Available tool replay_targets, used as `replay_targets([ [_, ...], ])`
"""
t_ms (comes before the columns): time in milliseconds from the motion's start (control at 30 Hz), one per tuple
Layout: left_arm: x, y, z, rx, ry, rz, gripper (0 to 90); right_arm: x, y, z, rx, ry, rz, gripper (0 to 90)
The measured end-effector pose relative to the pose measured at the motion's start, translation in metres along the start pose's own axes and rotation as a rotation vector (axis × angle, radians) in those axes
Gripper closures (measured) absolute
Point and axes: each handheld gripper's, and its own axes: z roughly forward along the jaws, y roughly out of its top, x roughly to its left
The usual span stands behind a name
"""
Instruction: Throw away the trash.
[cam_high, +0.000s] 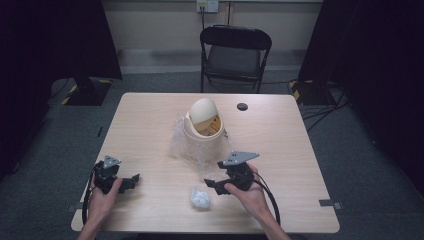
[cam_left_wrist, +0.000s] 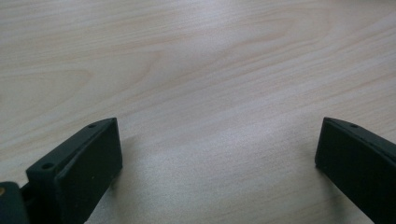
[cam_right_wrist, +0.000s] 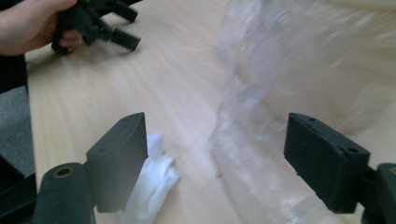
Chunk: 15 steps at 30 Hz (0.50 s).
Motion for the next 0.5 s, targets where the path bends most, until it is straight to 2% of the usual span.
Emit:
replay_targets([
  [133, 0.0, 0.0, 0.0, 0.0, 0.0, 0.0, 0.0, 0.012, -0.011, 0.006, 0.023, 0.044, -0.019, 29.4],
  [300, 0.0, 0.0, 0.0, 0.0, 0.001, -0.001, 0.0, 0.023, -0.021, 0.017, 0.064, 0.11, -0.022, 32.8],
  [367, 0.0, 0.0, 0.0, 0.001, 0.0, 0.0, 0.0, 0.026, -0.024, 0.02, 0.074, 0.129, -0.021, 31.8],
  [500, 0.0, 0.0, 0.0, 0.001, 0.0, 0.001, 0.0, 0.031, -0.028, 0.027, 0.096, 0.151, -0.033, 23.7],
])
